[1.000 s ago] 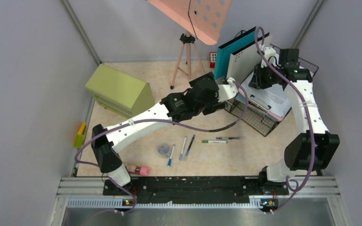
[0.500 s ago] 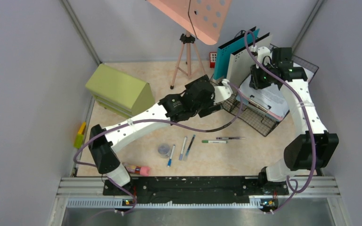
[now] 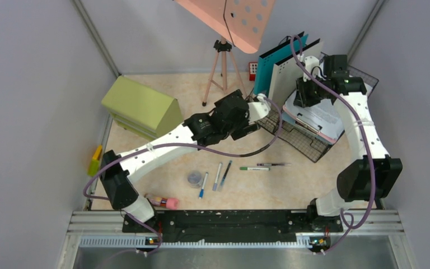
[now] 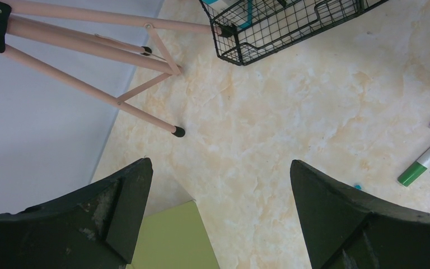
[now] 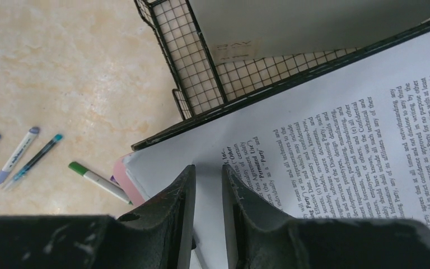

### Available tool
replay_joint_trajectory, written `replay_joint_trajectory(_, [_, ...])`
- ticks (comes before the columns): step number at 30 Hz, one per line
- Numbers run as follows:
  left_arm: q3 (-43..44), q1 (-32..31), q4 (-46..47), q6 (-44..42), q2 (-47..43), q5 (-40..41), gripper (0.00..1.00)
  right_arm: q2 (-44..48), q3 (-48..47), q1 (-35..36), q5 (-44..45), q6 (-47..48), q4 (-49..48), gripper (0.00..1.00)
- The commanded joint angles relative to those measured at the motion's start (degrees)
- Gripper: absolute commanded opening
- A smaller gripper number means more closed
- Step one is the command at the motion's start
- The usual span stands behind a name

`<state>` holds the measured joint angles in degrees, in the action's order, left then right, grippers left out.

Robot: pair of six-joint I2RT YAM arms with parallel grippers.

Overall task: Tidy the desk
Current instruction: Place the folder in the storage box.

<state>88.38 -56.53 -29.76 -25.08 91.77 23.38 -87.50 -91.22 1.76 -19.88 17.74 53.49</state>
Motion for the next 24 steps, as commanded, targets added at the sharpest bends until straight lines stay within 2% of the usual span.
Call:
replay_joint_trajectory(1, [-1.0, 1.2, 3.1, 1.7, -3.9, -1.0, 0.98, 1.8, 0.6, 0.5, -4.8, -2.5, -2.9, 0.24])
replay_joint_trajectory(6, [-3.0, 2.5, 3.9, 2.2, -4.9, -1.6, 0.98, 0.7, 3.2, 0.6, -5.0, -2.5, -4.4, 0.24])
replay_joint_trajectory(13, [-5.3, 4.4, 4.4, 2.8, -7.1, -2.3, 0.98, 1.3, 8.0, 0.8, 5.4, 1.4, -5.0, 0.24])
replay_joint_trajectory(19, [-6.2, 7.7, 2.9, 4.8, -9.5, -4.1, 0.98, 1.0, 5.1, 0.8, 8.9, 3.3, -2.0, 0.24])
replay_joint_trajectory(24, [-8.9, 11.5, 0.5, 7.4, -12.7, -6.7, 0.98, 1.5, -1.1, 0.7, 5.2, 1.1, 0.9, 0.28])
